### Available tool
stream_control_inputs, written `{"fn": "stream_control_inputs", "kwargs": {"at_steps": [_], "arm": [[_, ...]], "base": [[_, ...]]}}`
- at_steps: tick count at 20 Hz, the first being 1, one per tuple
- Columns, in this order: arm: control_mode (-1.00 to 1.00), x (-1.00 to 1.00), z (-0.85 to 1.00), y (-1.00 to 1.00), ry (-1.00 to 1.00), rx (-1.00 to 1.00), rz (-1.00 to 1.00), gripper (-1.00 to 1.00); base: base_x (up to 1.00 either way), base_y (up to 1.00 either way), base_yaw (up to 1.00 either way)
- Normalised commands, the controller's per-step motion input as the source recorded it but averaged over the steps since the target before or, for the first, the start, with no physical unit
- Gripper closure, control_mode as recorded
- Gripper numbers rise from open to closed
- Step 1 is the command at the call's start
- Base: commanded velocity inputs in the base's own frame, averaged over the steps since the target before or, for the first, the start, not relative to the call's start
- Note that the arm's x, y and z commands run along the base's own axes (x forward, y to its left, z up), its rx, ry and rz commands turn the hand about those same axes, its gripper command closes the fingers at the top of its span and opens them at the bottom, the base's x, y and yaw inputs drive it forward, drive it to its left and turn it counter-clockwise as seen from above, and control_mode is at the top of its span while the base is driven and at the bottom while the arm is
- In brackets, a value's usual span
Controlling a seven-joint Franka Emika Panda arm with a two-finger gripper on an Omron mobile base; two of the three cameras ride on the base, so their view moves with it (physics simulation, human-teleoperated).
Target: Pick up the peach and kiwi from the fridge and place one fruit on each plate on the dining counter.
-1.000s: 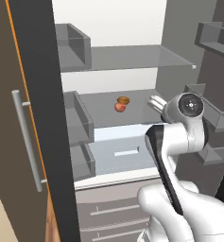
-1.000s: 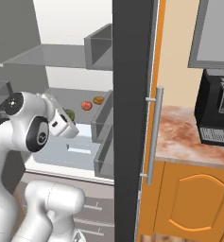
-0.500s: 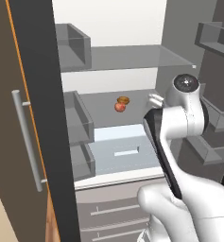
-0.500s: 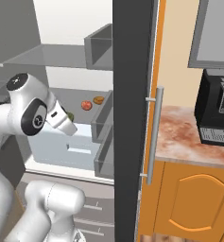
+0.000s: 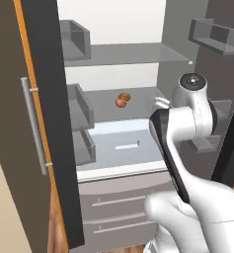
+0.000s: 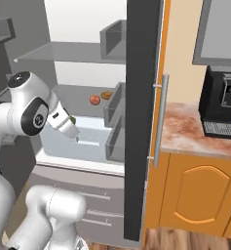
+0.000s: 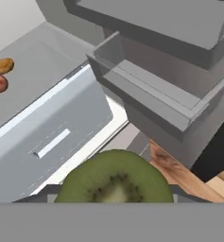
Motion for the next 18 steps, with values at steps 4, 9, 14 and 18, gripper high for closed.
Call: {"fn": "stream_control_inputs", "kwargs": {"at_steps": [4, 9, 14, 18], "arm": [[1.00, 0.00, 0.00, 0.00, 0.00, 0.00, 0.00, 1.00], [1.00, 0.00, 0.00, 0.00, 0.00, 0.00, 0.00, 1.00], [1.00, 0.00, 0.00, 0.00, 0.00, 0.00, 0.00, 1.00], [1.00, 0.00, 0.00, 0.00, 0.00, 0.00, 0.00, 1.00]], "base": [[-0.65, 0.09, -0.07], [-0.55, 0.01, -0.23], [-0.61, 0.00, -0.28], [-0.69, -0.13, -0.35]]}}
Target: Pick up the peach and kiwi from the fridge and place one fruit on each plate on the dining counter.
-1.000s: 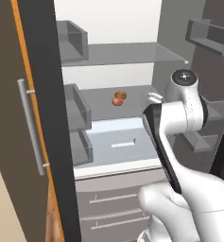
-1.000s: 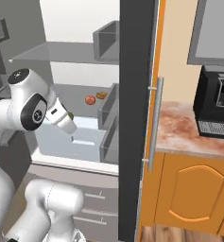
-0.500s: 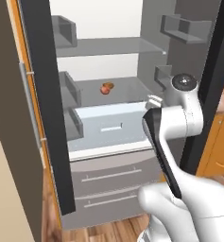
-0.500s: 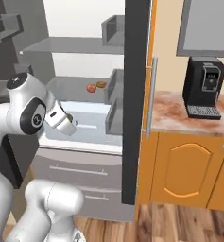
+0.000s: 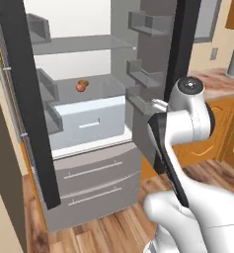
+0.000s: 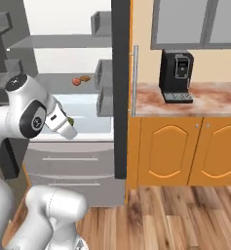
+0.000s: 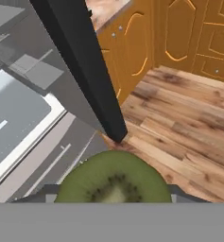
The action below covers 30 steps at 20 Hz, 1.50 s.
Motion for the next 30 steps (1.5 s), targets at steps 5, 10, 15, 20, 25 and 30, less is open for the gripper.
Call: {"fn": "stream_control_inputs", "kwargs": {"at_steps": [5, 10, 15, 20, 25, 30], "arm": [[1.00, 0.00, 0.00, 0.00, 0.00, 0.00, 0.00, 1.00], [1.00, 0.00, 0.00, 0.00, 0.00, 0.00, 0.00, 1.00], [1.00, 0.00, 0.00, 0.00, 0.00, 0.00, 0.00, 1.00], [1.00, 0.00, 0.00, 0.00, 0.00, 0.00, 0.00, 1.00], [1.00, 0.00, 0.00, 0.00, 0.00, 0.00, 0.00, 1.00], [1.00, 0.00, 0.00, 0.00, 0.00, 0.00, 0.00, 1.00]], "base": [[-0.62, -0.27, -0.43], [-0.51, -0.12, -0.50], [-0.52, -0.07, -0.55], [-0.56, 0.00, -0.52], [-0.68, 0.00, -0.50], [-0.73, 0.00, -0.49]]}}
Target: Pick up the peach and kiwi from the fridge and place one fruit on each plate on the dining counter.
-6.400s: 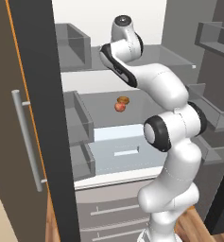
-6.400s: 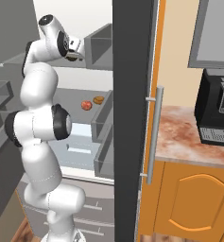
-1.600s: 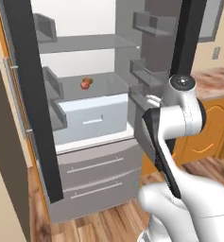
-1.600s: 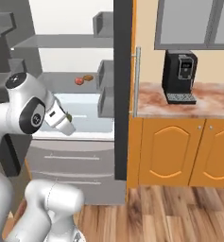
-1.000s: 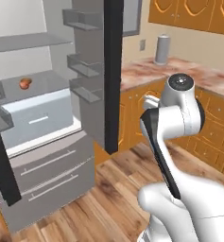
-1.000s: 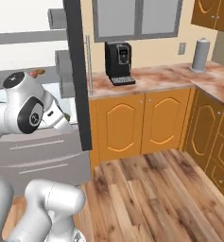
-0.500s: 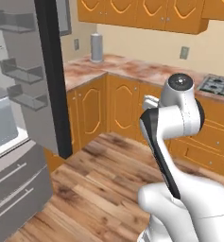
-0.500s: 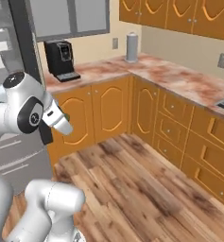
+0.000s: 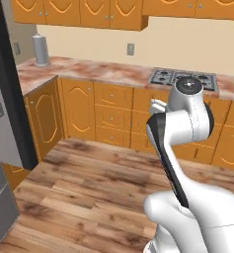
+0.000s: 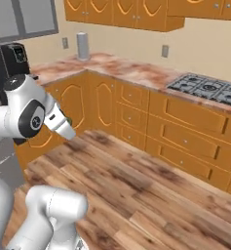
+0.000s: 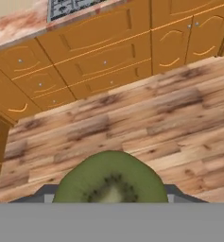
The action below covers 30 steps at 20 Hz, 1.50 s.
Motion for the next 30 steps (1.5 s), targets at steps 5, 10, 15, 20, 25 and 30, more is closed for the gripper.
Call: {"fn": "stream_control_inputs", "kwargs": {"at_steps": [5, 10, 15, 20, 25, 30], "arm": [[1.00, 0.00, 0.00, 0.00, 0.00, 0.00, 0.00, 1.00], [1.00, 0.00, 0.00, 0.00, 0.00, 0.00, 0.00, 1.00], [1.00, 0.00, 0.00, 0.00, 0.00, 0.00, 0.00, 1.00], [1.00, 0.00, 0.00, 0.00, 0.00, 0.00, 0.00, 1.00], [1.00, 0.00, 0.00, 0.00, 0.00, 0.00, 0.00, 1.00], [1.00, 0.00, 0.00, 0.00, 0.00, 0.00, 0.00, 1.00]], "base": [[-0.74, -0.03, -0.38], [-0.67, -0.22, -0.27], [-0.18, -0.40, -0.39], [0.00, -0.41, -0.45], [-0.05, -0.10, -0.53], [-0.52, -0.17, -0.45]]}}
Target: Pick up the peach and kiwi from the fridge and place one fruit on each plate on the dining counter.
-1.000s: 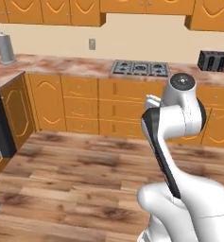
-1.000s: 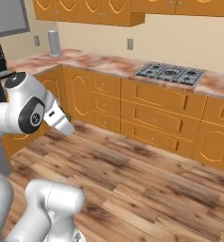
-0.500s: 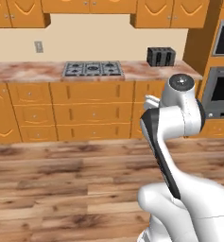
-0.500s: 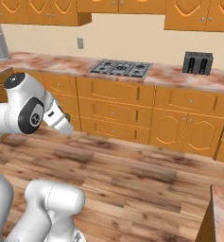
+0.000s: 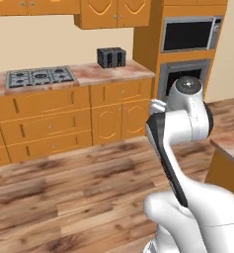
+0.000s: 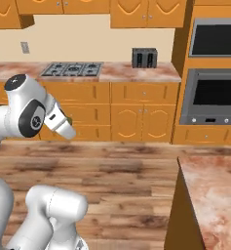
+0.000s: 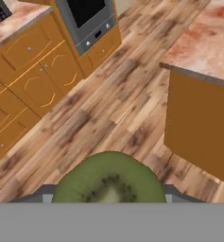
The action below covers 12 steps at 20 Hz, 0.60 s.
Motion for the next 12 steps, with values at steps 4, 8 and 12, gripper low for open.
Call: {"fn": "stream_control_inputs", "kwargs": {"at_steps": [4, 8, 12], "arm": [[1.00, 0.00, 0.00, 0.00, 0.00, 0.00, 0.00, 1.00], [1.00, 0.00, 0.00, 0.00, 0.00, 0.00, 0.00, 1.00], [1.00, 0.00, 0.00, 0.00, 0.00, 0.00, 0.00, 1.00]], "base": [[-0.85, -0.26, -0.28], [-0.84, -0.30, -0.22], [-0.56, -0.28, -0.22]]}}
